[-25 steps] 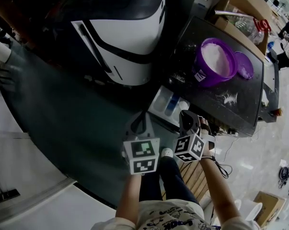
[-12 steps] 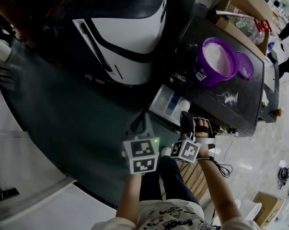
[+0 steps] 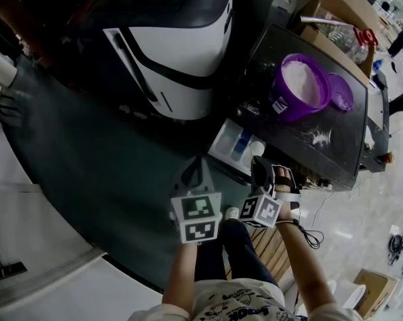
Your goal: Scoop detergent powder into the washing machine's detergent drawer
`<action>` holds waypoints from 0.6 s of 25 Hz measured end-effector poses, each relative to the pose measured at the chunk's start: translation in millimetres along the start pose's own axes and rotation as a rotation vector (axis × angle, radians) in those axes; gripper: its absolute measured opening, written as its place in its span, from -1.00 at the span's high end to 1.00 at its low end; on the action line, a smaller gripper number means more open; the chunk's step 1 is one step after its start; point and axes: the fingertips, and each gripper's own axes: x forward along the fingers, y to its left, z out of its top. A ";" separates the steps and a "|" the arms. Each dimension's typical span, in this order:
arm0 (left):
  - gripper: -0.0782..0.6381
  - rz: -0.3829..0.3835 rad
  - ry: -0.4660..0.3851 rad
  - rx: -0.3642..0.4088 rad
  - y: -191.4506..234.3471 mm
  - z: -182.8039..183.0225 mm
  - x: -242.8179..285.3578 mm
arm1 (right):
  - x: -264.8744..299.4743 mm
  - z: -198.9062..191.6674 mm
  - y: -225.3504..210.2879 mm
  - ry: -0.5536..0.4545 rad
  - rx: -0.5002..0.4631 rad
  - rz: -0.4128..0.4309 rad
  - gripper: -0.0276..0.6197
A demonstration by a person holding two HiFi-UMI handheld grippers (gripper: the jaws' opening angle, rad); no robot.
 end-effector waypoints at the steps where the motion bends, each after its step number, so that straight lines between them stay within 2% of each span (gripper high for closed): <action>1: 0.78 0.001 -0.001 0.000 -0.2 0.5 -0.9 | -1.8 1.2 -2.1 -0.009 0.021 -0.002 0.85; 8: 0.78 0.008 -0.028 -0.001 -0.8 12.0 -9.6 | -20.4 12.0 -26.1 -0.066 0.249 -0.009 0.85; 15: 0.78 0.012 -0.074 0.001 -3.7 33.8 -21.3 | -42.5 20.8 -55.8 -0.137 0.539 -0.005 0.85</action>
